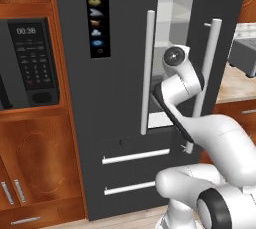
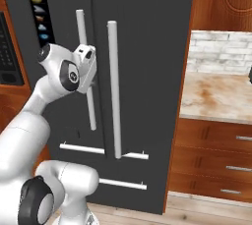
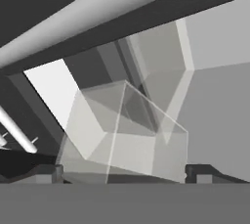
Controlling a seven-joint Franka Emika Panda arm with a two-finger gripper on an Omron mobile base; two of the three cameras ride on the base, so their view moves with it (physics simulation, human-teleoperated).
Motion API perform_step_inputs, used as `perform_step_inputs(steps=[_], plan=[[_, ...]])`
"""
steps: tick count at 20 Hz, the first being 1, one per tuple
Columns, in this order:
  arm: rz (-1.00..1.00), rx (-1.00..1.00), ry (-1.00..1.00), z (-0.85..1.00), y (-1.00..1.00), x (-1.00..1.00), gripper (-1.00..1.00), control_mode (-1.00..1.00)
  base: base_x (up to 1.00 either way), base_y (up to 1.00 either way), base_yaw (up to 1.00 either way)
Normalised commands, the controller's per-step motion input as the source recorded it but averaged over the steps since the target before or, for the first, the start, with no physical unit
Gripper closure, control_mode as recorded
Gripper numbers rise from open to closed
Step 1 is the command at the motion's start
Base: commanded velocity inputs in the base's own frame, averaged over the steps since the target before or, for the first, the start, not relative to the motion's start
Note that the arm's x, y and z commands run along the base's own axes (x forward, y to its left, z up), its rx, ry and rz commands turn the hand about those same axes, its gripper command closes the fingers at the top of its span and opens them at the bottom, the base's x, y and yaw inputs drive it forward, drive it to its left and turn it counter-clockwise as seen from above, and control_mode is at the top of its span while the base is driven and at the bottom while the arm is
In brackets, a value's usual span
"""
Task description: There is a bowl on the dining counter. Grab a lemon wedge from the fridge and place it in the bowl. Then get the liquor bottle and glass cup from the cabinet and place them next to the bowl.
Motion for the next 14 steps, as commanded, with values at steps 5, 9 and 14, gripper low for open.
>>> perform_step_inputs(steps=[5,9,14], plan=[[-0.05,0.00,0.05,0.00,-0.75,-0.25,-1.00,-1.00,0.00,0.00,0.00],[-0.03,0.00,0.04,0.00,-0.86,-0.28,-1.00,-1.00,0.00,0.00,0.00],[-0.02,0.00,0.00,0.00,-0.73,-0.57,-1.00,-1.00,0.00,0.00,0.00]])
